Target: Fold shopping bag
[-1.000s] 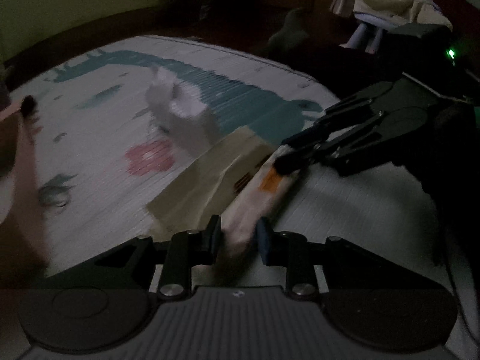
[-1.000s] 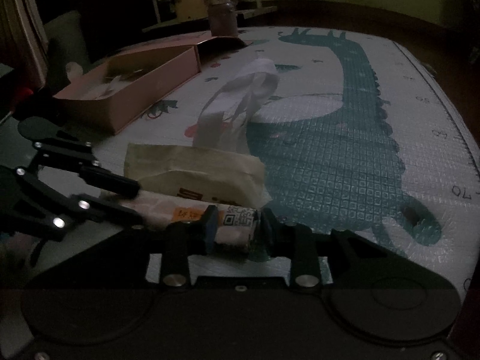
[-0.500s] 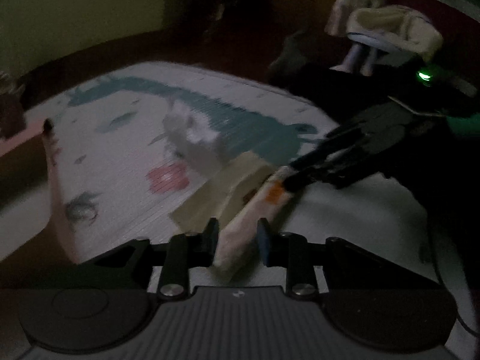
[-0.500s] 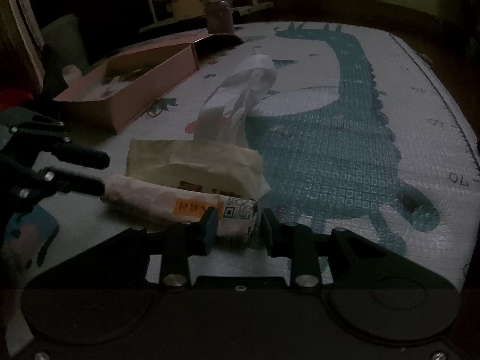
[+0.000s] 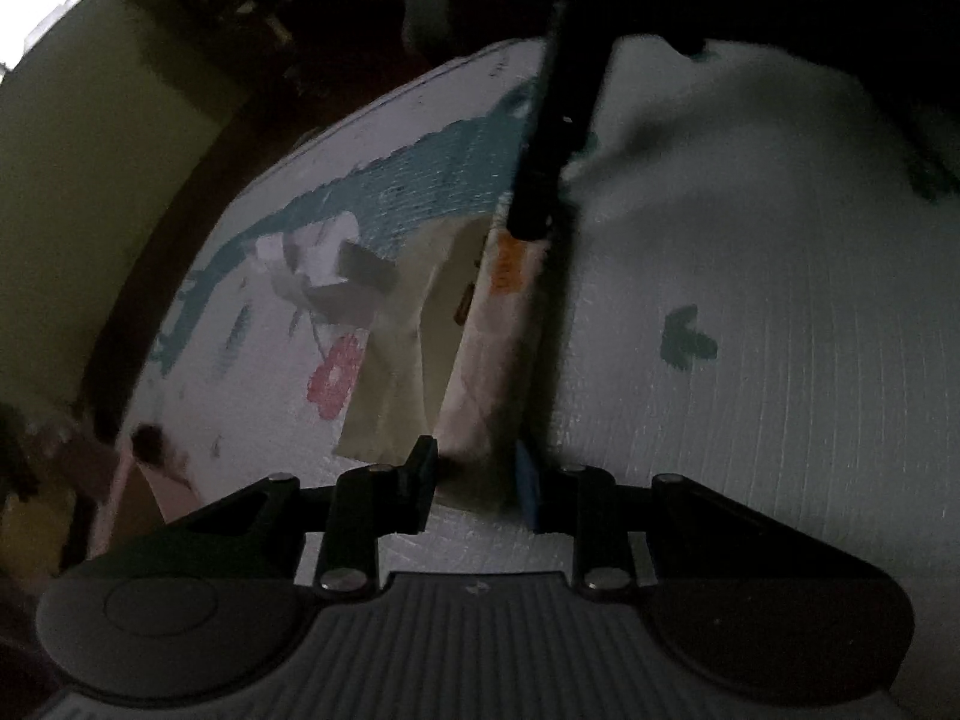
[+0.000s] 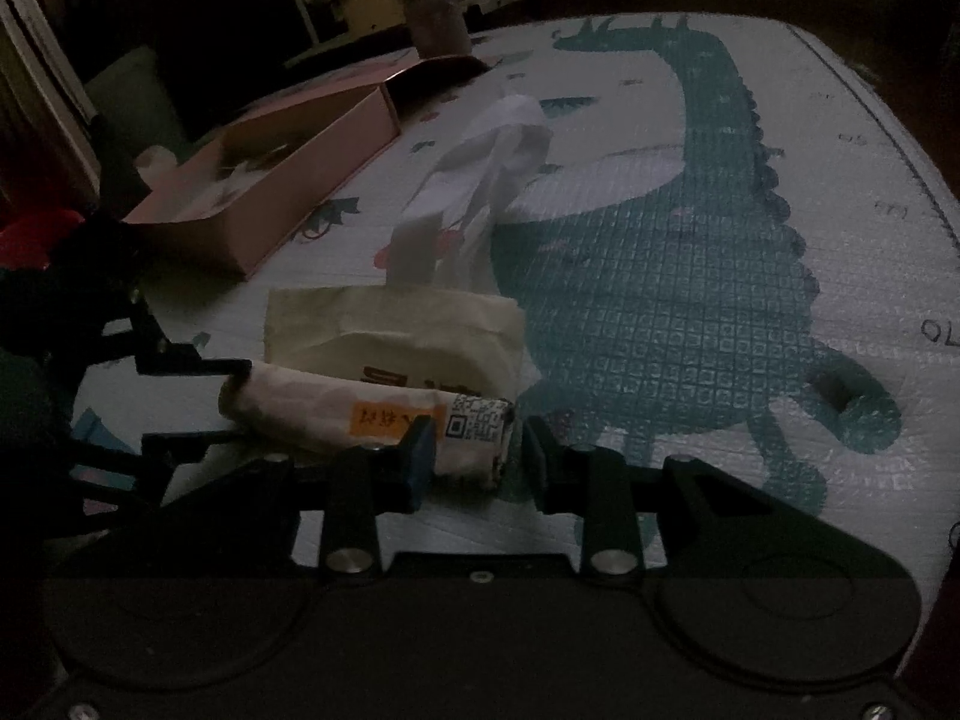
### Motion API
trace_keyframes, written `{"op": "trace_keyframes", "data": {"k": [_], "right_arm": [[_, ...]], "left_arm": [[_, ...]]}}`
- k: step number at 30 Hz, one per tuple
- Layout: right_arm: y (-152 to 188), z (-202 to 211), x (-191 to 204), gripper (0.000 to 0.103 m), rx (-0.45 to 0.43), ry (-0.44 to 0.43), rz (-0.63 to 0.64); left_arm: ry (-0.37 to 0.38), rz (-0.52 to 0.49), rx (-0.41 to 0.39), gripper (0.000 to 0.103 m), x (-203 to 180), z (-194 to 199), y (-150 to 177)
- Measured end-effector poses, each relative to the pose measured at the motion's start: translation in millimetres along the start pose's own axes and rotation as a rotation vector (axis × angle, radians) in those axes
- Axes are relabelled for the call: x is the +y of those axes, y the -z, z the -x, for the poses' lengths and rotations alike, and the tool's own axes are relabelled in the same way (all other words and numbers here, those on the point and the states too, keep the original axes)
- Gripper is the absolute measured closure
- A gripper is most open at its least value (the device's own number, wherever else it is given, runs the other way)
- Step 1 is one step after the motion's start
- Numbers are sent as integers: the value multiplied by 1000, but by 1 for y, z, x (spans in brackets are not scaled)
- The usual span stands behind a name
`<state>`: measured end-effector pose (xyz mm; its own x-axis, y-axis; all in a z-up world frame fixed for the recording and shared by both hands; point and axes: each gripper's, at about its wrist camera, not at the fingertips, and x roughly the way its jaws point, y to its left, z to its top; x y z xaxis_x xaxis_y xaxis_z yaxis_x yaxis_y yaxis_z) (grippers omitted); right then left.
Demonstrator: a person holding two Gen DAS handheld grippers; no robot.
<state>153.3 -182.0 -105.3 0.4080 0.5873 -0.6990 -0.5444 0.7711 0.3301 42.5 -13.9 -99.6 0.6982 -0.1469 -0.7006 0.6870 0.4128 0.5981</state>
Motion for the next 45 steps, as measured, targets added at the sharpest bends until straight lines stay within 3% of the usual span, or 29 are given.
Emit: {"op": "trace_keyframes", "data": {"k": [9,13,16,19,22,25,30,34,36,40,42,45], "right_arm": [[-11,-4,-14,75,71,-83,-28],[-12,-4,-12,75,81,-84,-20],[-15,0,-7,75,80,-69,-4],[-13,13,28,71,32,-13,275],[0,14,64,65,29,62,683],[10,12,74,68,37,100,965],[17,18,82,66,31,110,1179],[34,11,86,67,-7,24,1316],[28,3,79,71,29,4,1283],[3,0,54,76,51,-80,1085],[-10,-4,40,76,72,-146,940],[-35,-15,6,76,100,-270,587]], "left_arm": [[-39,-171,-4,76,-13,-11,-6],[59,-218,-18,79,3,-15,-7],[175,-142,-8,80,26,-20,-8],[265,-37,-29,80,48,-26,0],[335,72,-73,80,64,-30,13],[388,57,-66,80,72,-33,11],[412,10,-60,80,72,-34,6],[416,-18,-51,80,75,-35,3],[428,-1,-54,80,79,-38,5],[482,113,-83,79,93,-43,16],[494,161,-95,79,98,-46,20],[492,276,-115,79,103,-52,28]]}}
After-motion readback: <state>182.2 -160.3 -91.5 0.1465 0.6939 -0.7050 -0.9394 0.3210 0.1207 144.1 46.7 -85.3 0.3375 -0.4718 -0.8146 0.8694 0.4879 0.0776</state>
